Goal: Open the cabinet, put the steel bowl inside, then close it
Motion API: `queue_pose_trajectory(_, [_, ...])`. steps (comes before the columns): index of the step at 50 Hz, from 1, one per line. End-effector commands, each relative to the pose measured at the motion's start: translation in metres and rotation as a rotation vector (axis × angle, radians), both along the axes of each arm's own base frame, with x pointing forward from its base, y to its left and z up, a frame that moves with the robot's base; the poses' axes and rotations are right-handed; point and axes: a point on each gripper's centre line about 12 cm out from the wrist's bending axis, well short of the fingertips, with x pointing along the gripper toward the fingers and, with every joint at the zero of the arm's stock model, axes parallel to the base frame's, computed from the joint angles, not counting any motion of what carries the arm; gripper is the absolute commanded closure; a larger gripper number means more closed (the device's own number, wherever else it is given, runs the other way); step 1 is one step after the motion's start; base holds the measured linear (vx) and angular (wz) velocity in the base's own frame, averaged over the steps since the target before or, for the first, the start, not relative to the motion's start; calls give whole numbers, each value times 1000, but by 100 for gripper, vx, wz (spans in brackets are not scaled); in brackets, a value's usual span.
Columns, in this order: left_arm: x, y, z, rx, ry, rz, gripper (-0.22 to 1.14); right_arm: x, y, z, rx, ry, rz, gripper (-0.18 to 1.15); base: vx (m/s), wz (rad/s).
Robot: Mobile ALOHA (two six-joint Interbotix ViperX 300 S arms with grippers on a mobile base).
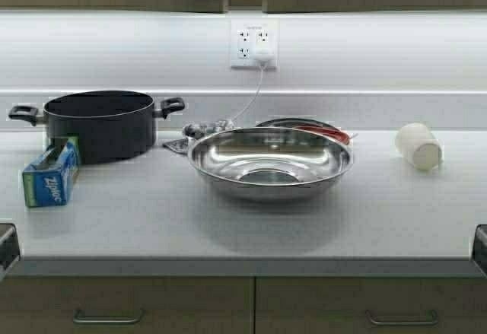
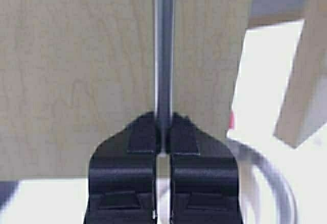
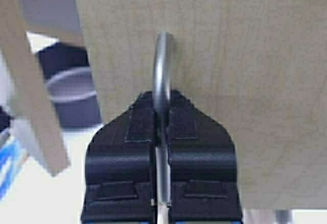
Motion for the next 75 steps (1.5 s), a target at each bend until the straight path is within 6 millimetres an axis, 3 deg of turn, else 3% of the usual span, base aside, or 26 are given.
queue_pose_trajectory(1, [-14,33,20,-41,-36,49,88,-9,-20,5,-4,-16,-23,90,-6,-5])
queue_pose_trajectory(16, [-45,78,26,-52,13,83,88,-27,-60,-5,-14,18,-77,90,-8,-2])
queue_pose_trajectory(25, [-43,102,30,-51,22,151,84,-26,-61,1,-25,23,-58,84,-12,-1])
queue_pose_trajectory(29, [-44,100,28,-28,52,130,66,-29,-54,3,-39,68,9,58,-13,-2])
queue_pose_trajectory(36, [-47,96,26,18,90,82,1,-32,-63,11,-48,111,37,-6,-12,-4])
queue_pose_trajectory(38, [-49,96,23,25,105,75,-15,-34,-68,12,-51,109,29,-13,-10,-6])
queue_pose_trajectory(40, [-52,97,22,30,107,72,-19,-35,-73,13,-62,106,23,-11,-8,-7])
queue_pose_trajectory(44, [-60,100,20,37,116,64,-9,-44,-82,14,-97,100,26,-4,-6,-7])
queue_pose_trajectory(49, [-76,100,22,69,138,13,18,-63,-89,21,-135,106,63,2,-5,-2])
queue_pose_trajectory(53, [-91,100,26,90,171,-38,60,-81,-89,32,-107,128,102,15,-4,0])
queue_pose_trajectory(56, [-104,101,34,93,171,-68,96,-92,-89,38,-70,157,124,34,-2,0])
queue_pose_trajectory(58, [-111,102,41,75,150,-75,109,-98,-88,43,-45,177,137,51,0,0])
queue_pose_trajectory(63, [-127,97,60,-12,101,-121,87,-109,-78,45,-4,212,187,98,0,0])
queue_pose_trajectory(65, [-130,91,63,-36,102,-153,81,-110,-70,45,0,203,215,105,0,0])
queue_pose_trajectory(72, [-125,63,66,-68,94,-241,88,-104,-32,42,0,123,293,86,0,2])
queue_pose_trajectory(75, [-117,45,66,-68,90,-275,88,-97,-17,37,-15,103,310,87,-1,3])
